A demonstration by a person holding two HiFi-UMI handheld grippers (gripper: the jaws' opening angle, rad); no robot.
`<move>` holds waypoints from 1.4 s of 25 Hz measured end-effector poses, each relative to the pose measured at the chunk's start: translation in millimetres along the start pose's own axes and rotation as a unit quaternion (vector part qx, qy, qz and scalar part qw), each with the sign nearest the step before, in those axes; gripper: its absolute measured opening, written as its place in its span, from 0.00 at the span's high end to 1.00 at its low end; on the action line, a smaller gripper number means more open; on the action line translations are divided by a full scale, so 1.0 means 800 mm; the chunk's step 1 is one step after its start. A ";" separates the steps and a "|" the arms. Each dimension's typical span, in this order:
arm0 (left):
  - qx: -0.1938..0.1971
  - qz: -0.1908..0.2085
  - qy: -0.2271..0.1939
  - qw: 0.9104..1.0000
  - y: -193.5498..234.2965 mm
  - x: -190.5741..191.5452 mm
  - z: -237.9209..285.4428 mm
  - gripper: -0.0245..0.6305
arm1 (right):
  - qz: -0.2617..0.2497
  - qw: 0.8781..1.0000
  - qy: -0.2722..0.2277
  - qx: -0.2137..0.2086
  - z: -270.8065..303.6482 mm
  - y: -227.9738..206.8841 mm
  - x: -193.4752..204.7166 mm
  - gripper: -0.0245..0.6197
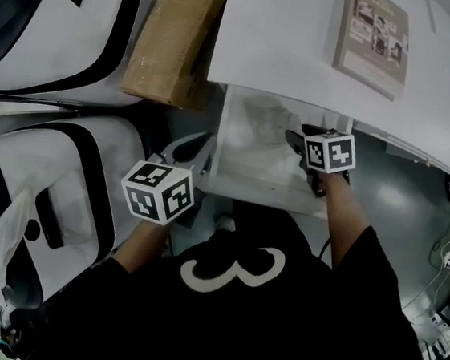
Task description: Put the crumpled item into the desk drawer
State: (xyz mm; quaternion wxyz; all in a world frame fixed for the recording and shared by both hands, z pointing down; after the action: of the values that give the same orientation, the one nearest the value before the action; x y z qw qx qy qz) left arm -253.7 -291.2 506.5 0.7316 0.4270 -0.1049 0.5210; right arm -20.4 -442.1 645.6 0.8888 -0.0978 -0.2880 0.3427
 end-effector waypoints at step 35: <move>0.162 0.141 -0.125 0.969 -0.191 -0.023 -0.236 0.95 | -0.127 0.901 -0.412 -0.048 -0.386 0.308 0.008 0.96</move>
State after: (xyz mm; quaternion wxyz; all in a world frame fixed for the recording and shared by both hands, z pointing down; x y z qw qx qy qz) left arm -186.5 -179.3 301.2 0.5530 0.5822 -0.1686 0.5716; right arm 26.3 -246.9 305.4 0.7209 0.0466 -0.6547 0.2225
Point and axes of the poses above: the fingertips, and each gripper's own axes: z forward along the fingers, y to its left, x out of its underside, the point moved 8 cm from there along -z, backward along the fingers, and after that the axes turned 6 degrees about -z, right-handed, at the moved point
